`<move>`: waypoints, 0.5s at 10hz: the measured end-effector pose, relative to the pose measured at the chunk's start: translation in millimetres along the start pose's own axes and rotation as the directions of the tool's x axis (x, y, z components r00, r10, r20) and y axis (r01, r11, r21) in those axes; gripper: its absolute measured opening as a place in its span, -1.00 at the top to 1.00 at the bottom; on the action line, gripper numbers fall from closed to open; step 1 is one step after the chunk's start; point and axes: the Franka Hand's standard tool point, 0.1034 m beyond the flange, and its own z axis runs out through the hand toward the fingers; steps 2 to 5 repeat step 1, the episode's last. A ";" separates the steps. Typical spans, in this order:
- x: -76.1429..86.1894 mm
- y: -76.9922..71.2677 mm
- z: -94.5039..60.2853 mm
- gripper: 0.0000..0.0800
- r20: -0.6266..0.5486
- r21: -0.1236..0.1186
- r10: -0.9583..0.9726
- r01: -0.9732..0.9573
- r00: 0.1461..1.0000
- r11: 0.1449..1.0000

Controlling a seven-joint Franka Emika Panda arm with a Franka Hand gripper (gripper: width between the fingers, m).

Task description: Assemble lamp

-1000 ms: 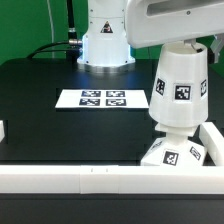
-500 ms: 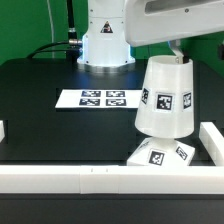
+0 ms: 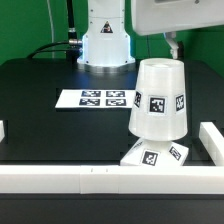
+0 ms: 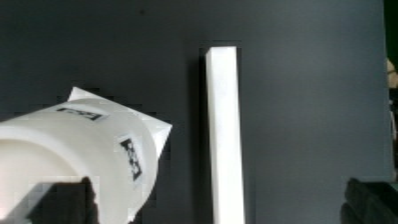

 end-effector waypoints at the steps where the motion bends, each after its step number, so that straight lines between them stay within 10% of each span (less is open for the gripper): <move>1: 0.5 1.2 -0.1 -0.75 -0.001 0.002 0.001 -0.001 1.000 1.000; 5: 0.5 1.2 -0.1 -0.75 -0.001 0.002 0.001 -0.001 1.000 1.000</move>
Offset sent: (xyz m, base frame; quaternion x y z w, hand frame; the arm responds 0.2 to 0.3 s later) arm 0.0000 0.0000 0.0000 0.0000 0.0000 0.0000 1.0000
